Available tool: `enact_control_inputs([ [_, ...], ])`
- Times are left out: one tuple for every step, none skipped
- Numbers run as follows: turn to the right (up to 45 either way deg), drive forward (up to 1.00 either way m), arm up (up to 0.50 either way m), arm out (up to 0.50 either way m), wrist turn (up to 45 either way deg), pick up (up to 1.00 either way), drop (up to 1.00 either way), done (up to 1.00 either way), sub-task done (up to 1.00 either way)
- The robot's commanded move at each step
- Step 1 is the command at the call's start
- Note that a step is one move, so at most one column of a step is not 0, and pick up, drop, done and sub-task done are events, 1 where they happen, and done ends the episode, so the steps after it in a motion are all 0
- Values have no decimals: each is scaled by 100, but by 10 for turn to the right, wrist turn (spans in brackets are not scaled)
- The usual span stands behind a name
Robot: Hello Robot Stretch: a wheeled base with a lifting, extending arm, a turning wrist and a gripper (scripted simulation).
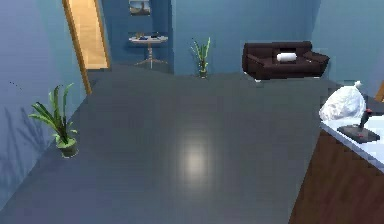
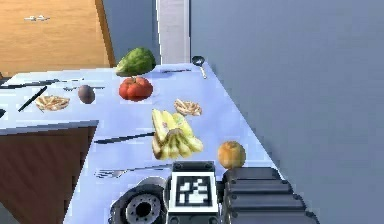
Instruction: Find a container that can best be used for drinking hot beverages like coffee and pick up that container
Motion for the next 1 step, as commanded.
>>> enact_control_inputs([
  [0,0,0,0,450,0,0,0,0],
])
